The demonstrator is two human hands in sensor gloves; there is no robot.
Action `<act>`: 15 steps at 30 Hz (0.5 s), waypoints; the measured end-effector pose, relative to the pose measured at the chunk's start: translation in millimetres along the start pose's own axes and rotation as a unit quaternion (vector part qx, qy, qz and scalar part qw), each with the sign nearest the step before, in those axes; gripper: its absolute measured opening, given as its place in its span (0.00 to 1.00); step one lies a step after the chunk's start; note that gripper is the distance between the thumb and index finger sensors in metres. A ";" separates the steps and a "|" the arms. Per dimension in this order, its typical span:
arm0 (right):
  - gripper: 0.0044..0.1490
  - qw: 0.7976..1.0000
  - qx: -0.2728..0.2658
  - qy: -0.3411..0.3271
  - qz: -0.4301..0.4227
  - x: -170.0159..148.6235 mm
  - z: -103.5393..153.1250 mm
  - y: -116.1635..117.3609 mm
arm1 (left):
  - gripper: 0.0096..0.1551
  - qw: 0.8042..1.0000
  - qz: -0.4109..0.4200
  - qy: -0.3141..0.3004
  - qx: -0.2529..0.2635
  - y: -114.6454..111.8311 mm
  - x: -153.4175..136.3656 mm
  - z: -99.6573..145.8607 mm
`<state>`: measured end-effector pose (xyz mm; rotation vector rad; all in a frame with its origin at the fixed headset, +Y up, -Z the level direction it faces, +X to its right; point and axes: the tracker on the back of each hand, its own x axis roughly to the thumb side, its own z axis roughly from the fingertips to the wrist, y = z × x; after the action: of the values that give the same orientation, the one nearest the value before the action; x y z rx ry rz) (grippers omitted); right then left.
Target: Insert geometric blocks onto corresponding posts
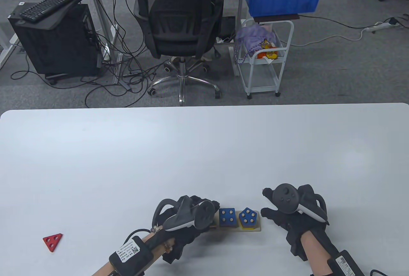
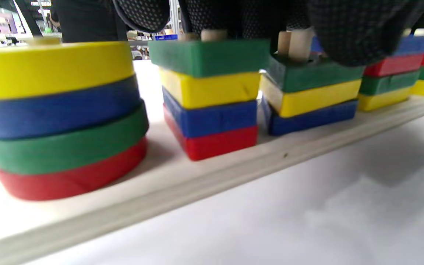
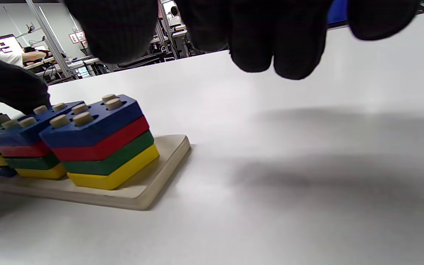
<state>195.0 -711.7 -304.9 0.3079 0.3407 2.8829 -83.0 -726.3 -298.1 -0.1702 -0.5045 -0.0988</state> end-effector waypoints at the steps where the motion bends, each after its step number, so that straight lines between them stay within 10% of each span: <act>1: 0.44 1.000 0.000 0.000 0.000 0.0 0.0 0.0 | 0.44 1.000 -0.003 -0.001 -0.002 -0.5 0.1 0.6; 8: 0.44 1.000 0.001 0.003 -0.002 -1.3 0.4 -0.1 | 0.44 0.996 0.065 0.049 0.039 20.2 -31.5 26.6; 15: 0.43 1.000 -0.004 0.006 -0.007 -3.5 0.9 -2.1 | 0.41 0.955 0.113 0.273 0.036 11.1 -149.2 72.6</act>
<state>198.9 -710.4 -305.2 0.2850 0.3318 2.8728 -245.7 -694.2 -310.0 -0.1199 0.0668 0.0967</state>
